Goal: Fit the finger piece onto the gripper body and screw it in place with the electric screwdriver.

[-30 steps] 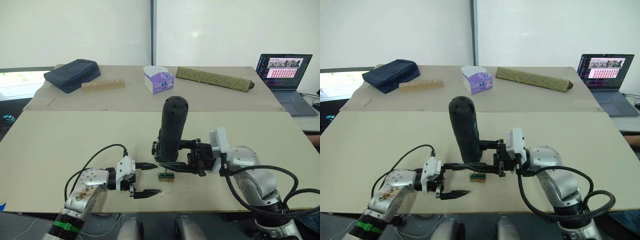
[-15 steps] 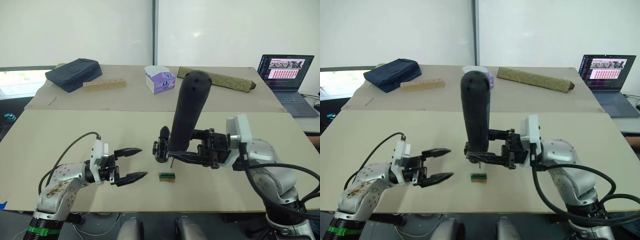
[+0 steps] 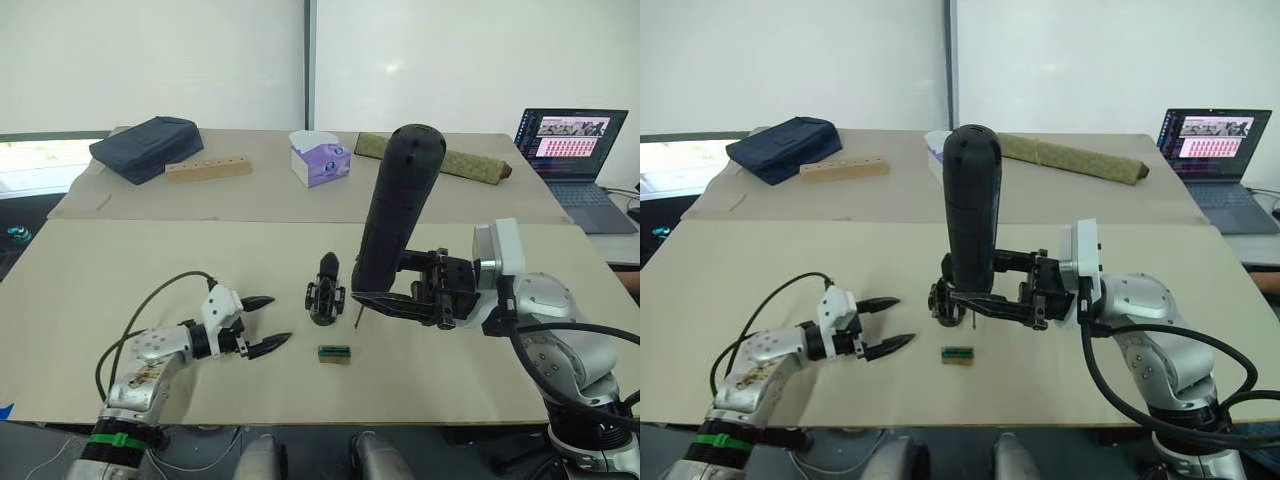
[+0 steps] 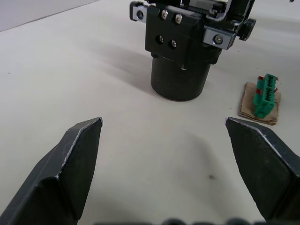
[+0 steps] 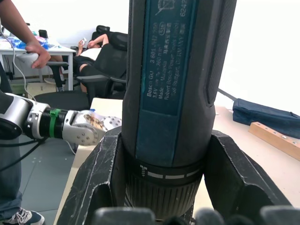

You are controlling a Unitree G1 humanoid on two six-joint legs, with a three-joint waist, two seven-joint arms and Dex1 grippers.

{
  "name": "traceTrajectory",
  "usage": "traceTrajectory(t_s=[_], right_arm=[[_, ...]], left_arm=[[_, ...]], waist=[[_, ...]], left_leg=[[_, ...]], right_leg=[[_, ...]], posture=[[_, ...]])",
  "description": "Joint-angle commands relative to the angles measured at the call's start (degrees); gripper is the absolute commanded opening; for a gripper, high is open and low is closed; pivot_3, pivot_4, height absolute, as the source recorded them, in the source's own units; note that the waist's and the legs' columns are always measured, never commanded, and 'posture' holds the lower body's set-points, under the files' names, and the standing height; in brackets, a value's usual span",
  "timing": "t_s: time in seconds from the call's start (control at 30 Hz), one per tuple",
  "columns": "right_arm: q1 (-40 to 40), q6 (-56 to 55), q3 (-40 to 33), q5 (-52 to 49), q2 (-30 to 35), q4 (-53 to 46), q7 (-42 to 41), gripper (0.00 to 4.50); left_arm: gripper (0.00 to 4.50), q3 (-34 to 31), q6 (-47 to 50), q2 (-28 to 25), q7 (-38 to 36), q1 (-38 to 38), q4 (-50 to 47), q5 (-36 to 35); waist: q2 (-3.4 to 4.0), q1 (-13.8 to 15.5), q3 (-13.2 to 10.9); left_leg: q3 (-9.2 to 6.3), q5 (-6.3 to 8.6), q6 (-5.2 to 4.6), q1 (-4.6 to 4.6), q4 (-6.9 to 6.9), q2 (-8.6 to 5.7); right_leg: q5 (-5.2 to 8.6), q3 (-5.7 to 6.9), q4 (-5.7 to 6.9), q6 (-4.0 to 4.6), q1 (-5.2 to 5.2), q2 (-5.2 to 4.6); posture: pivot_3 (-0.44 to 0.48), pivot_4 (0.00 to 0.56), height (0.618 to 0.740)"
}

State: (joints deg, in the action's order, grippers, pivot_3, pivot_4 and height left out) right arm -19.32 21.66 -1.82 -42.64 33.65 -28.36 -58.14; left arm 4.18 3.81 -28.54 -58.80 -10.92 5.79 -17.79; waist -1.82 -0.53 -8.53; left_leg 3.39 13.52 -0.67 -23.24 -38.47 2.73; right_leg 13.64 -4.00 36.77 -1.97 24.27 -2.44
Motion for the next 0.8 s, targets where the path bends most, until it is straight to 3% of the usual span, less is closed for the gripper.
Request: traceTrajectory(t_s=[0.03, 0.47, 0.8], right_arm=[[-0.17, -0.89, -2.44, -1.03, 0.54, -2.3, 0.92, 1.92], [0.21, -0.6, -2.33, -0.51, 1.38, -3.34, 2.77, 1.92], [0.29, -0.43, -2.01, -0.28, 1.54, -3.62, 3.5, 1.92]], left_arm=[[4.42, 2.25, -0.55, 2.38, 0.78, -2.26, 0.56, 1.37], [4.42, 7.1, -2.26, 9.41, 3.28, -8.09, 7.62, 6.56], [4.42, 8.09, -3.0, 9.92, 1.65, -9.02, 9.41, 7.52]], waist=[[0.0, -0.04, 0.0], [0.0, 0.05, 0.0], [0.0, 0.41, 0.0]], left_leg=[[0.0, 0.0, 0.0, 0.0, -0.01, 0.0], [-0.05, 0.0, 0.0, -0.06, -0.16, -0.03], [-0.05, 0.01, -0.01, -0.07, -0.26, -0.06]], right_leg=[[0.0, 0.0, 0.0, 0.0, 0.0, 0.0], [-0.03, 0.0, 0.02, -0.06, -0.04, 0.0], [-0.05, 0.0, 0.01, -0.1, -0.08, -0.03]], posture=[[0.0, 0.15, 0.74], [0.0, 0.15, 0.74], [0.0, 0.15, 0.74]])
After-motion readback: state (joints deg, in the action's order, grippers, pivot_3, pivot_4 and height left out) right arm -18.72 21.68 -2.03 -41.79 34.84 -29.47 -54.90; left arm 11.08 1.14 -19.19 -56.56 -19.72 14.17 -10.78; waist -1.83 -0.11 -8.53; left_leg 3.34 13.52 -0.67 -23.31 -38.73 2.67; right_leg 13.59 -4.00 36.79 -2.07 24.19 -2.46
